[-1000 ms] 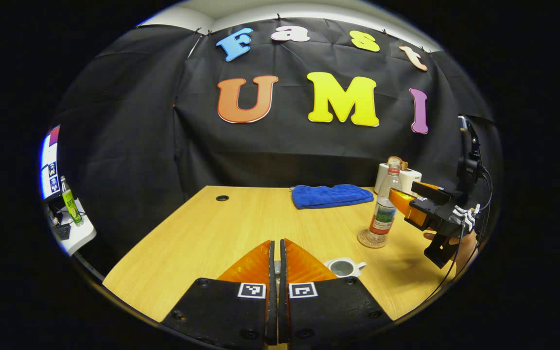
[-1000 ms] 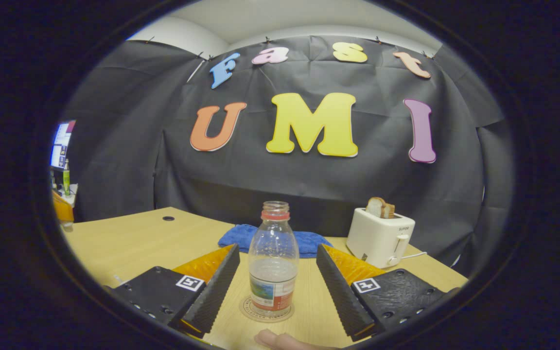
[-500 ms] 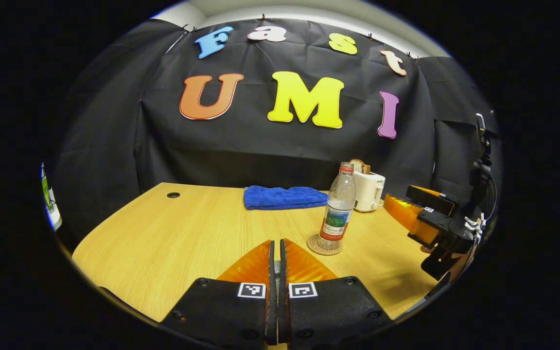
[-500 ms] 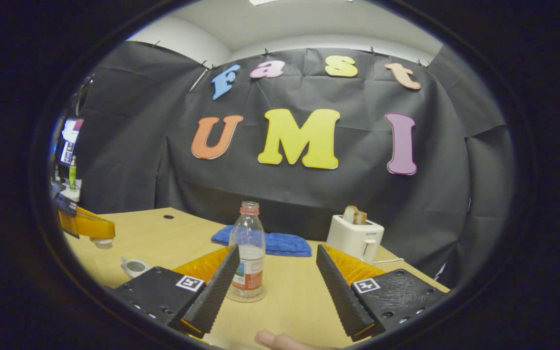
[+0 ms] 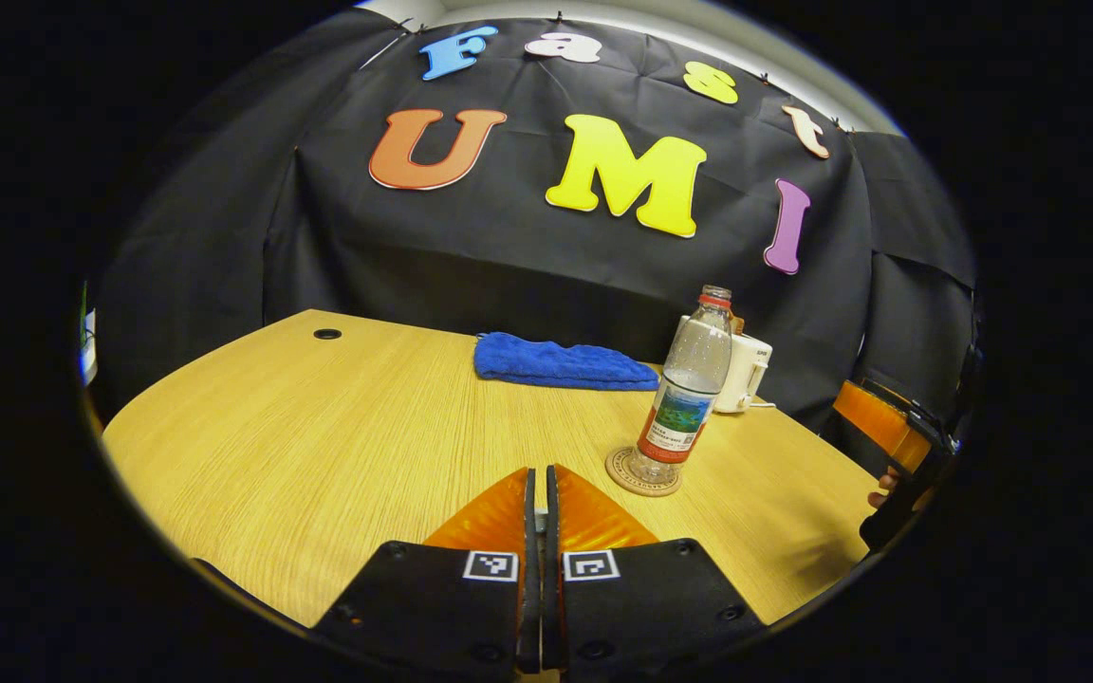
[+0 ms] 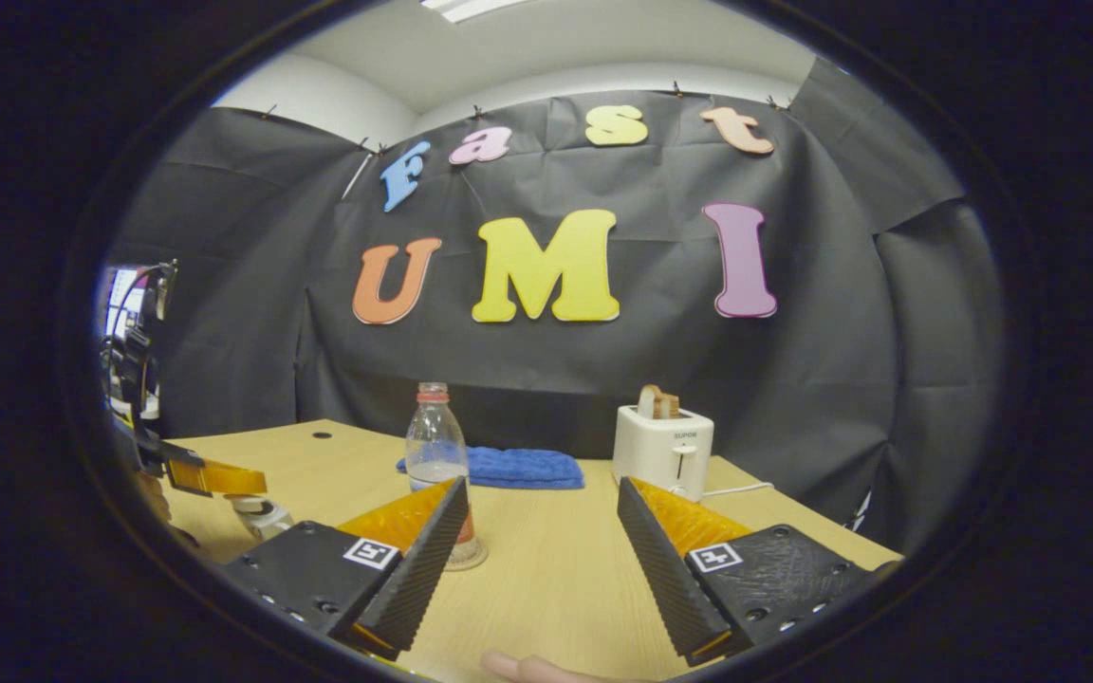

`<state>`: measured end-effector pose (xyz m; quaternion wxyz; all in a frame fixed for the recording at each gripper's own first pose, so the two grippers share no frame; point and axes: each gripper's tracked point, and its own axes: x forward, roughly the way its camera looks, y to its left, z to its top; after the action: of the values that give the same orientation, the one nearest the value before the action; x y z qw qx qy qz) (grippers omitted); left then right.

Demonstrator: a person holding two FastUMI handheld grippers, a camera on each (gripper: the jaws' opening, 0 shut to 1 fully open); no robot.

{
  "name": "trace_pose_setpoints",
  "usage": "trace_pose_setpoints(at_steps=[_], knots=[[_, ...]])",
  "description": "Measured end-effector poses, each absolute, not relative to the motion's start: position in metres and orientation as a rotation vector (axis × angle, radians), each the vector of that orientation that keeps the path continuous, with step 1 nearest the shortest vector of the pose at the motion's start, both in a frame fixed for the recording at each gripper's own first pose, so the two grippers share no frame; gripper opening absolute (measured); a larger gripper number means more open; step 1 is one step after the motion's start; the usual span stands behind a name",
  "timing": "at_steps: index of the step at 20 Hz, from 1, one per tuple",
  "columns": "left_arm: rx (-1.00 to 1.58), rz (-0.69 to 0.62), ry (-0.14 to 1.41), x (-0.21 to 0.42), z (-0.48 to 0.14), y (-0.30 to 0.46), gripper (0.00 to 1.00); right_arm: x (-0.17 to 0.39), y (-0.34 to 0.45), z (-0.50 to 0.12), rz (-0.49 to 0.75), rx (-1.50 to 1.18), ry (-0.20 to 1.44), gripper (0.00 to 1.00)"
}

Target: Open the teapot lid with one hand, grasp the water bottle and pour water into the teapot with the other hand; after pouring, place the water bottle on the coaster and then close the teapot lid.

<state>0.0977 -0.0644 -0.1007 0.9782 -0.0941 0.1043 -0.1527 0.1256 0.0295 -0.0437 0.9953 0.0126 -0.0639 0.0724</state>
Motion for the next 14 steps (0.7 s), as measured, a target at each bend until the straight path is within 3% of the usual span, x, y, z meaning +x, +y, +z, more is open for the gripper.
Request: trace_pose_setpoints(at_steps=[14], knots=[[-0.086,-0.223,0.201,0.118,-0.105,-0.068,0.04,0.128,0.030,-0.058,0.186,0.016,-0.124,0.95]])
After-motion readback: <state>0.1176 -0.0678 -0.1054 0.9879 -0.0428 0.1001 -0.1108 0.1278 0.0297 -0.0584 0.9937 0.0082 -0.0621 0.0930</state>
